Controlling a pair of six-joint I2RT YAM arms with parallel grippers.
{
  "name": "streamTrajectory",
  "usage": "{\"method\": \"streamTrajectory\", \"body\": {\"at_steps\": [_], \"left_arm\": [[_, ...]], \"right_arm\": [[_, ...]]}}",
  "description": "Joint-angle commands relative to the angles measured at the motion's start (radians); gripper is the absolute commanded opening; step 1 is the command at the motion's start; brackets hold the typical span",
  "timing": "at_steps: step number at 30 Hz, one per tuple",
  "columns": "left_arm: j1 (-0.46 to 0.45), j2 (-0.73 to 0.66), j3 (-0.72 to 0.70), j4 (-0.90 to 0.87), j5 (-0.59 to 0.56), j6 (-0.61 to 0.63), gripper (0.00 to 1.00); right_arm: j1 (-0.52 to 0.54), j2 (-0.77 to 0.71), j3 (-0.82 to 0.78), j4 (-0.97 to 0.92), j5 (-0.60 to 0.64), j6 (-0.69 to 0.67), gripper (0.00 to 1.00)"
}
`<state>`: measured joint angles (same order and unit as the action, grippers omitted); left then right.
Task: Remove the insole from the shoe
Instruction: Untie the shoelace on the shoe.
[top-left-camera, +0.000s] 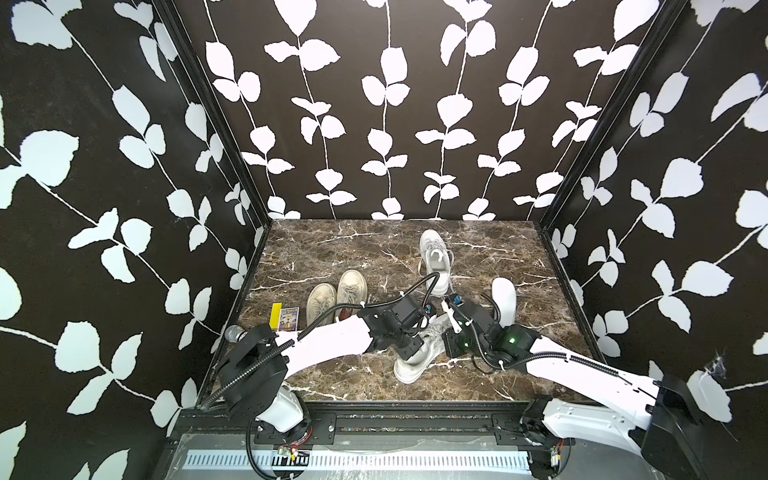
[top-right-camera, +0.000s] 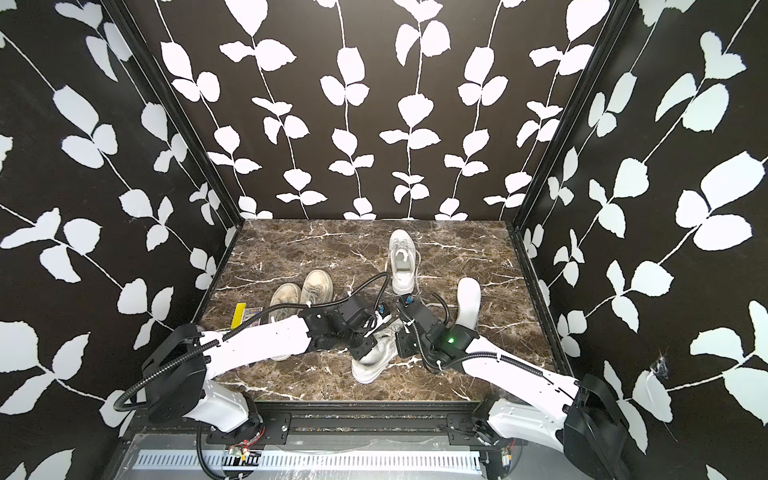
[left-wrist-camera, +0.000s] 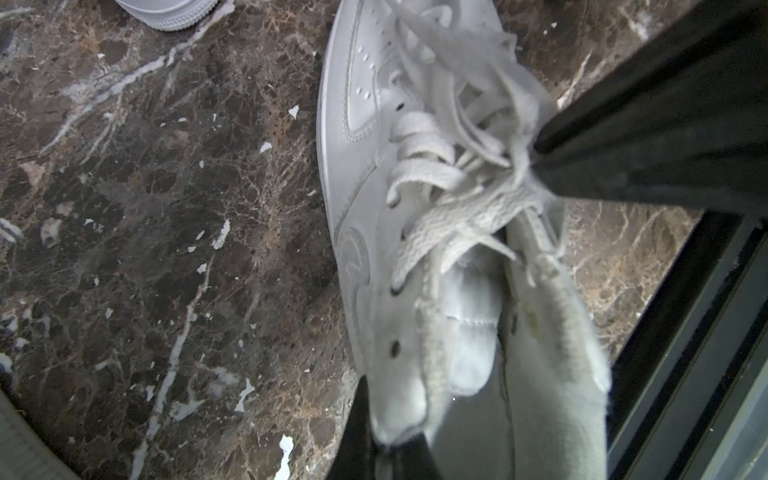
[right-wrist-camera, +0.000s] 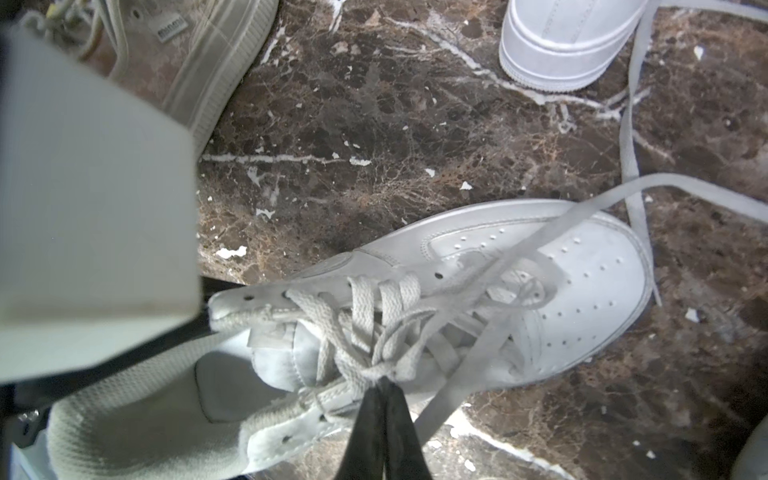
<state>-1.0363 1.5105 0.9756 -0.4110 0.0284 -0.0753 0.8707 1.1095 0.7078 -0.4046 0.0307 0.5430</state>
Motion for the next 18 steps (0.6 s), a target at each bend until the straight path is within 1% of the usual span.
{"method": "streamTrajectory", "body": {"at_steps": [1,9,15,18], "left_arm": [[-0.008,-0.027,-0.017,0.029,0.002,0.001,0.00],[-0.008,-0.024,-0.016,0.031,0.000,0.004,0.00],[-0.008,-0.021,-0.013,0.038,0.003,0.003,0.00],[-0.008,-0.025,-0.018,0.040,0.004,0.005,0.00]], "right_arm": [[0.005,-0.016,0.016,-0.037,0.034,-0.007,0.00],[0.004,-0.068,0.034,-0.146,0.174,-0.012,0.00],[0.000,-0.076,0.040,-0.181,0.264,0.014,0.00],[-0.007,-0.084,0.053,-0.205,0.333,0.033,0.00]]}}
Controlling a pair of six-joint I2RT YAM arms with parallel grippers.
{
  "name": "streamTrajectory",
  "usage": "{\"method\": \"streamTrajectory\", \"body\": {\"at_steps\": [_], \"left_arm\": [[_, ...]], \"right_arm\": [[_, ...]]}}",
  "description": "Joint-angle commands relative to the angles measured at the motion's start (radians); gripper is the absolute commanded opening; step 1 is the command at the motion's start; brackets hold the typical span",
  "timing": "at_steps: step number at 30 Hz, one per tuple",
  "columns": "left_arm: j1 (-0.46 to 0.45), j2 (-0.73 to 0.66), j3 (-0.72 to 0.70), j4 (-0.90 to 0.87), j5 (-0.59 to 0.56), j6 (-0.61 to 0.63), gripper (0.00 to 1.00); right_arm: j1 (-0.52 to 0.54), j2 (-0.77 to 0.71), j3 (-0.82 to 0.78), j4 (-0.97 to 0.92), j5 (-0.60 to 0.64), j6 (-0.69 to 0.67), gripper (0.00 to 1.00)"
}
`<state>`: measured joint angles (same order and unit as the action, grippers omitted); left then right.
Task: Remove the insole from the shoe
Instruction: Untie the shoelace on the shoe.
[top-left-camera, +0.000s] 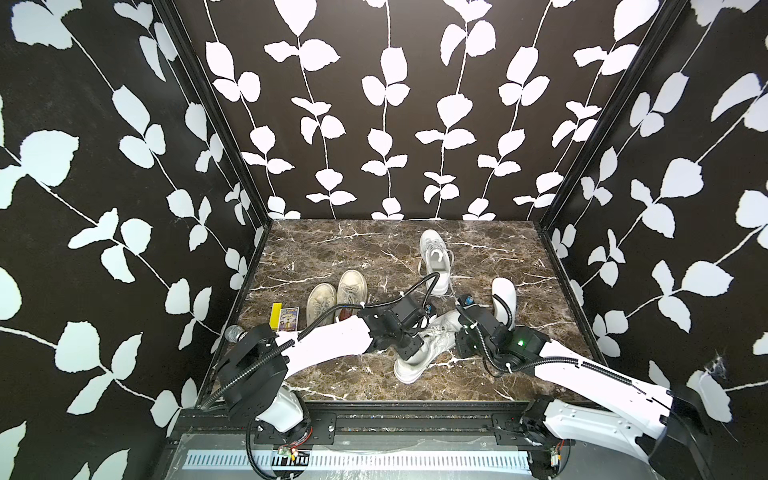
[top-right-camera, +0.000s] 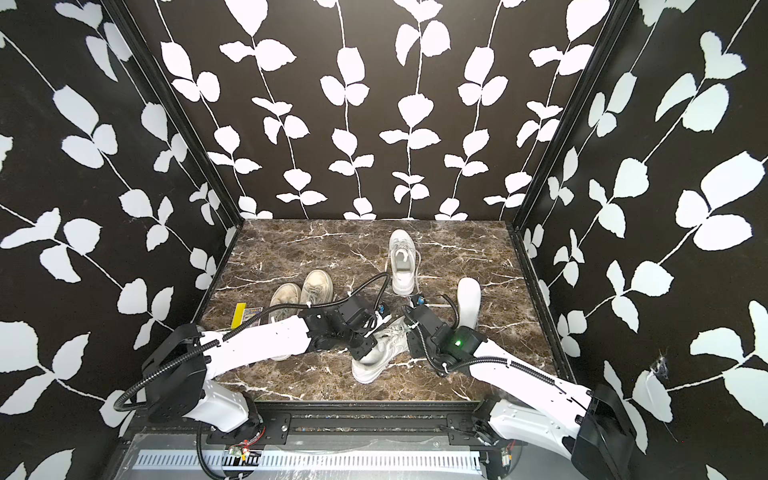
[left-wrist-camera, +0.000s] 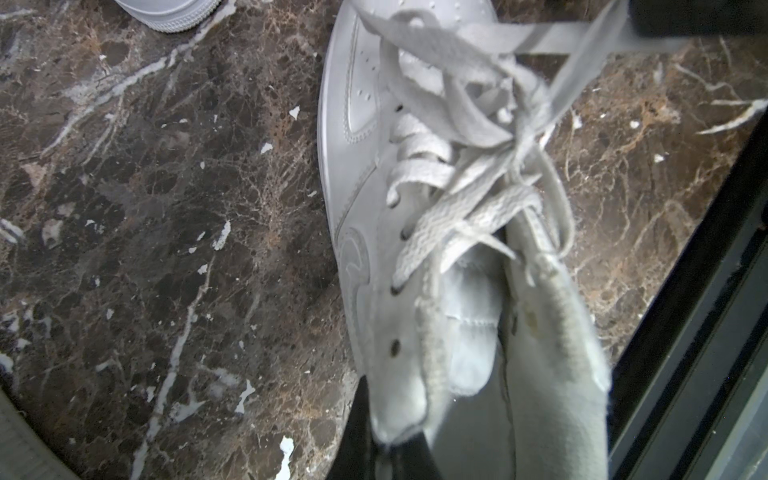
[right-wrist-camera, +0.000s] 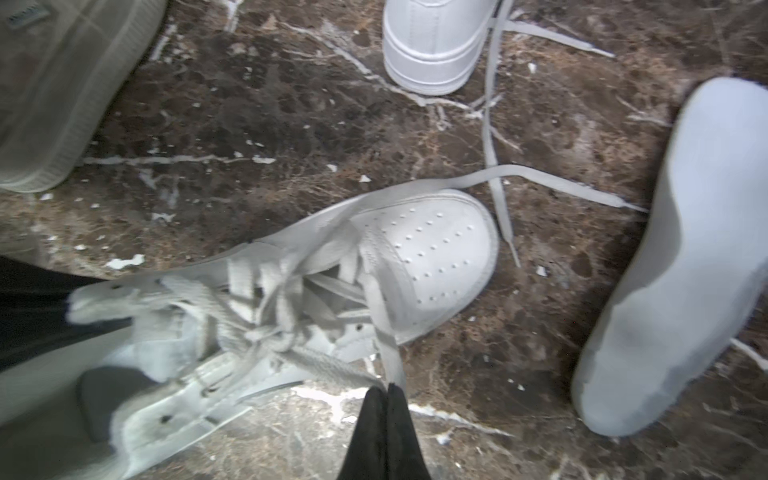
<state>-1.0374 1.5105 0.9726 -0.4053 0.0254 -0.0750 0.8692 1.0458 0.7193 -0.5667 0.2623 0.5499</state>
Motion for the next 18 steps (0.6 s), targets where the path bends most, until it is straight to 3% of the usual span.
{"method": "streamTrajectory", "body": {"at_steps": [1,8,18], "left_arm": [[-0.007,-0.027,-0.017,0.034,0.007,0.005,0.00],[-0.007,-0.042,-0.037,0.043,0.000,0.001,0.00],[-0.007,-0.048,-0.020,0.027,-0.019,0.013,0.00]], "right_arm": [[-0.012,-0.025,0.045,-0.053,0.125,0.036,0.00],[-0.111,-0.081,0.048,-0.088,0.192,0.085,0.00],[-0.262,-0.114,0.092,-0.097,0.182,0.073,0.00]]}}
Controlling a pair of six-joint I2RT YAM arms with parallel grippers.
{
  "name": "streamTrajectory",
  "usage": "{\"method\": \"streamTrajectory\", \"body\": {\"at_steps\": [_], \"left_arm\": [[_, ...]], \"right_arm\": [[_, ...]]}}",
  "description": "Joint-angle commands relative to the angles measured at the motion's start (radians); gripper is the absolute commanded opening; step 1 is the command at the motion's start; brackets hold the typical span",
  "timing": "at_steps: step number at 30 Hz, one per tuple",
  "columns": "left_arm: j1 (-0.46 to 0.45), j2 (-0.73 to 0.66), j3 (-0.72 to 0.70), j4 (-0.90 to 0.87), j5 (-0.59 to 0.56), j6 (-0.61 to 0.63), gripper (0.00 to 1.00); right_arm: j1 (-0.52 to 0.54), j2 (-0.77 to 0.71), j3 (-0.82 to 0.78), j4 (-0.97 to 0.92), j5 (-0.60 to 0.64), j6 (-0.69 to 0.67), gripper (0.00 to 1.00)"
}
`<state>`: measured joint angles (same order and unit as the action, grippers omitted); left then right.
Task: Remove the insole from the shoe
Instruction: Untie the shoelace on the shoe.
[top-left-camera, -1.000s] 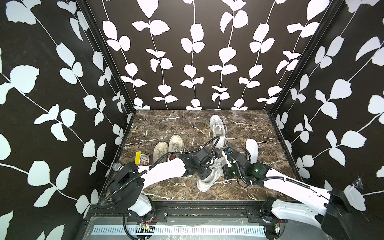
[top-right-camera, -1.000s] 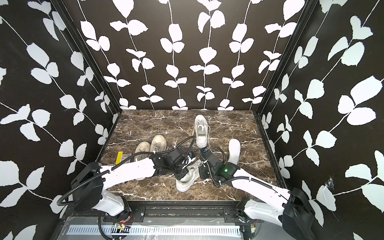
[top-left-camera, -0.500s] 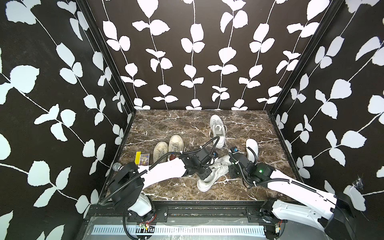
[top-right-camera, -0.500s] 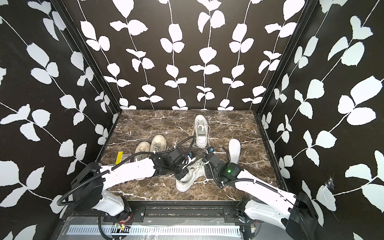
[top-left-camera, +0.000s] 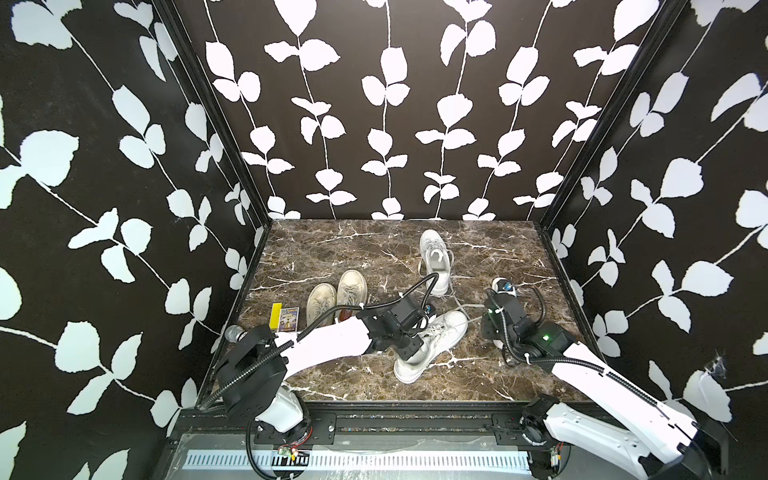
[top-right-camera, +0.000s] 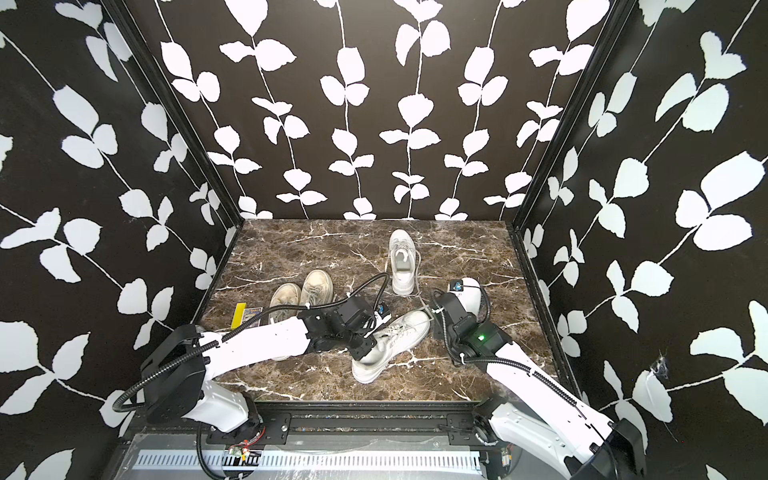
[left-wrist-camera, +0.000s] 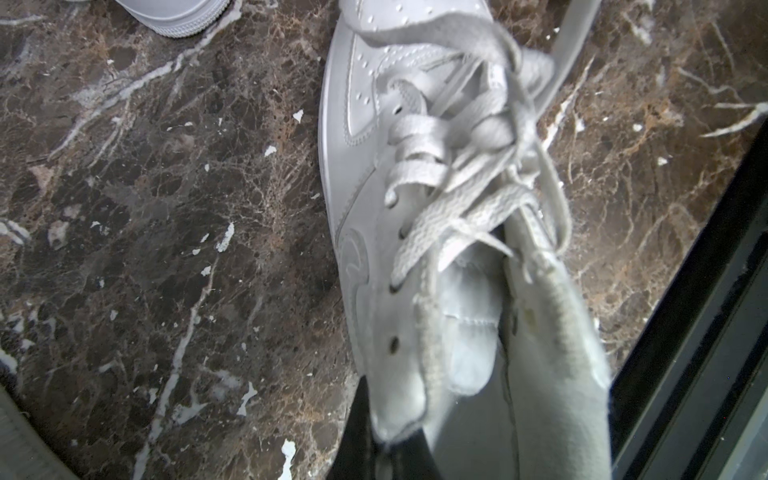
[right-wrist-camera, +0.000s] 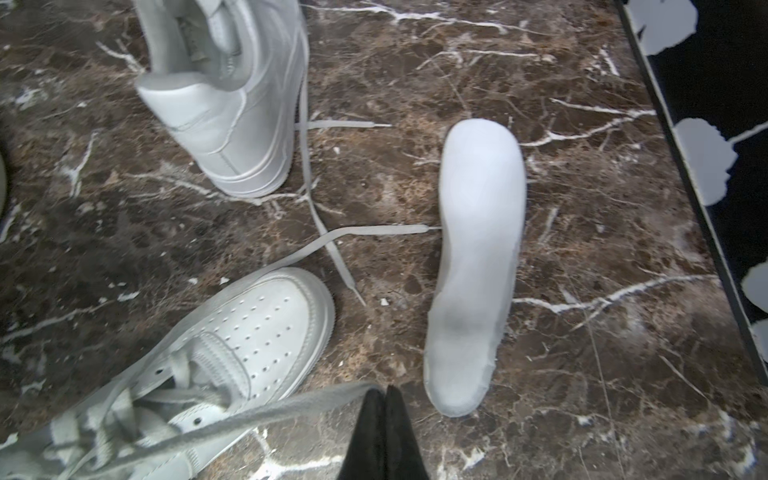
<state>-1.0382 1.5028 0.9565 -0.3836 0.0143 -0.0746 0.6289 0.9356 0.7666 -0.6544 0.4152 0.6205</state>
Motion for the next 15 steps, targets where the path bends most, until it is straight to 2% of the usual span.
{"method": "streamTrajectory", "body": {"at_steps": [1,9,15], "left_arm": [[-0.006,-0.042,-0.004,0.006,-0.007,0.013,0.00],[-0.006,-0.053,-0.009,0.007,0.005,0.017,0.00],[-0.006,-0.049,-0.008,0.015,0.011,0.014,0.00]], "right_arm": [[-0.033,0.001,0.054,-0.014,0.031,-0.003,0.00],[-0.087,0.035,0.095,0.015,0.049,-0.066,0.00],[-0.098,0.072,0.104,0.055,-0.014,-0.087,0.00]]}}
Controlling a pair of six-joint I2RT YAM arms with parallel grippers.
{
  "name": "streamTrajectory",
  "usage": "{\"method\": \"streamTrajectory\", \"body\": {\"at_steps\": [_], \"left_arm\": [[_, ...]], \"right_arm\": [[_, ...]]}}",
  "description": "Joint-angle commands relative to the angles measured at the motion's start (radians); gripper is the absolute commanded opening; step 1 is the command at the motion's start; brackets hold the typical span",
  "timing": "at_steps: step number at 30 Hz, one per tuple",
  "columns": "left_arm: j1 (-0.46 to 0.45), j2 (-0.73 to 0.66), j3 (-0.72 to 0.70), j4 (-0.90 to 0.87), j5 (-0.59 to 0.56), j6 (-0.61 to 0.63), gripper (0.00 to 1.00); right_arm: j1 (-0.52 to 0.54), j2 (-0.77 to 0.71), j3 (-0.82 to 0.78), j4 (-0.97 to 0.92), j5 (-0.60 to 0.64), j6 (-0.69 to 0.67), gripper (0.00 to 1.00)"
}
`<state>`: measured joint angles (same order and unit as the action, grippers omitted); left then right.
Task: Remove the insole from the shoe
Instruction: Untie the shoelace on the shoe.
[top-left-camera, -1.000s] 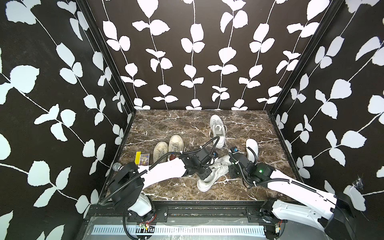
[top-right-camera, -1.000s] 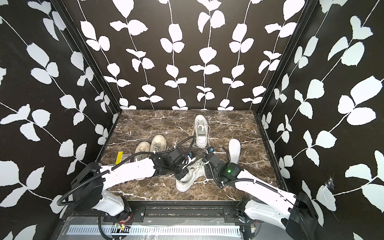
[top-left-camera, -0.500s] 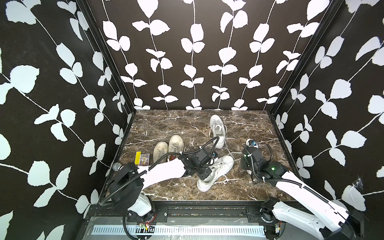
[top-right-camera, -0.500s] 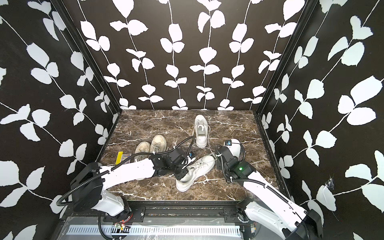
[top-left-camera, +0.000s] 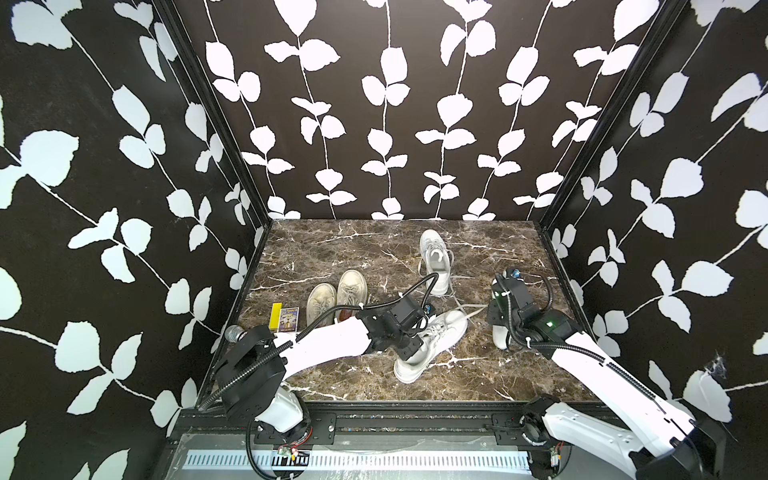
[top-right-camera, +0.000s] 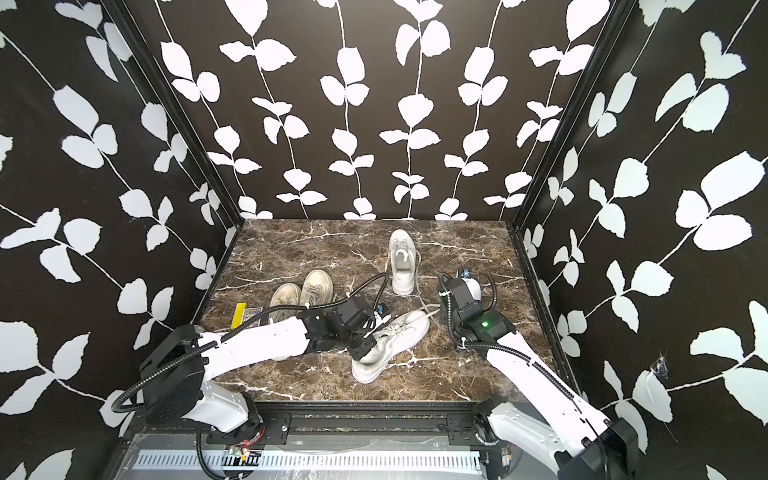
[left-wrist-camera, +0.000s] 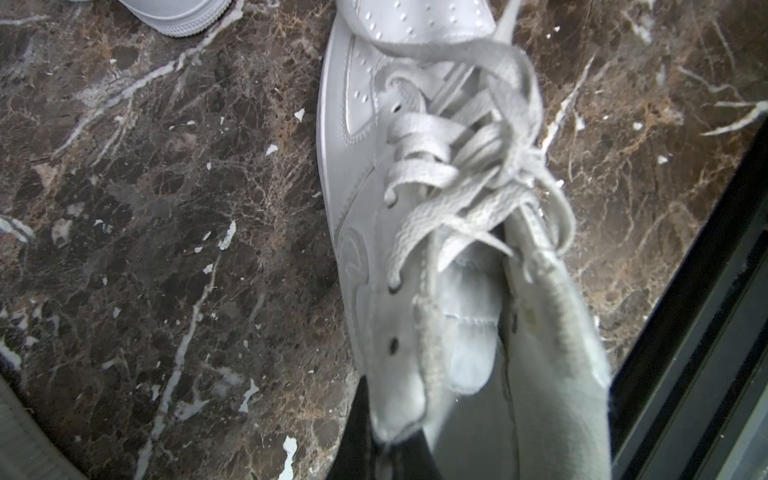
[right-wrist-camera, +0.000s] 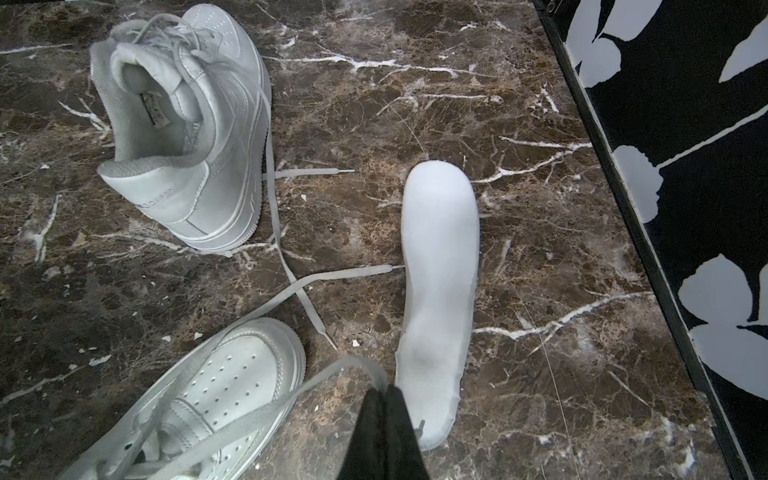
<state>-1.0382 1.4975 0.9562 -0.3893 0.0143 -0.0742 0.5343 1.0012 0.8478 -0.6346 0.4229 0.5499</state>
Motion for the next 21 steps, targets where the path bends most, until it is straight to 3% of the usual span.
{"method": "streamTrajectory", "body": {"at_steps": [1,8,11,14,17,21], "left_arm": [[-0.006,-0.043,-0.008,0.023,0.010,0.014,0.00],[-0.006,-0.040,-0.009,0.020,0.018,0.015,0.00],[-0.006,-0.033,-0.004,0.021,0.033,0.015,0.00],[-0.006,-0.033,-0.008,0.029,0.042,0.009,0.00],[-0.006,-0.043,-0.013,0.048,0.059,0.005,0.00],[-0.006,-0.036,-0.004,0.040,0.062,0.008,0.00]], "right_arm": [[-0.003,0.010,0.020,0.041,-0.027,-0.017,0.00],[-0.003,0.038,0.017,0.062,-0.080,-0.044,0.02],[-0.003,0.047,0.023,0.081,-0.198,-0.098,0.37],[0.013,0.010,-0.011,0.131,-0.253,-0.125,0.60],[0.030,0.003,-0.023,0.137,-0.283,-0.148,0.68],[0.111,0.031,-0.005,0.117,-0.295,-0.186,0.72]]}}
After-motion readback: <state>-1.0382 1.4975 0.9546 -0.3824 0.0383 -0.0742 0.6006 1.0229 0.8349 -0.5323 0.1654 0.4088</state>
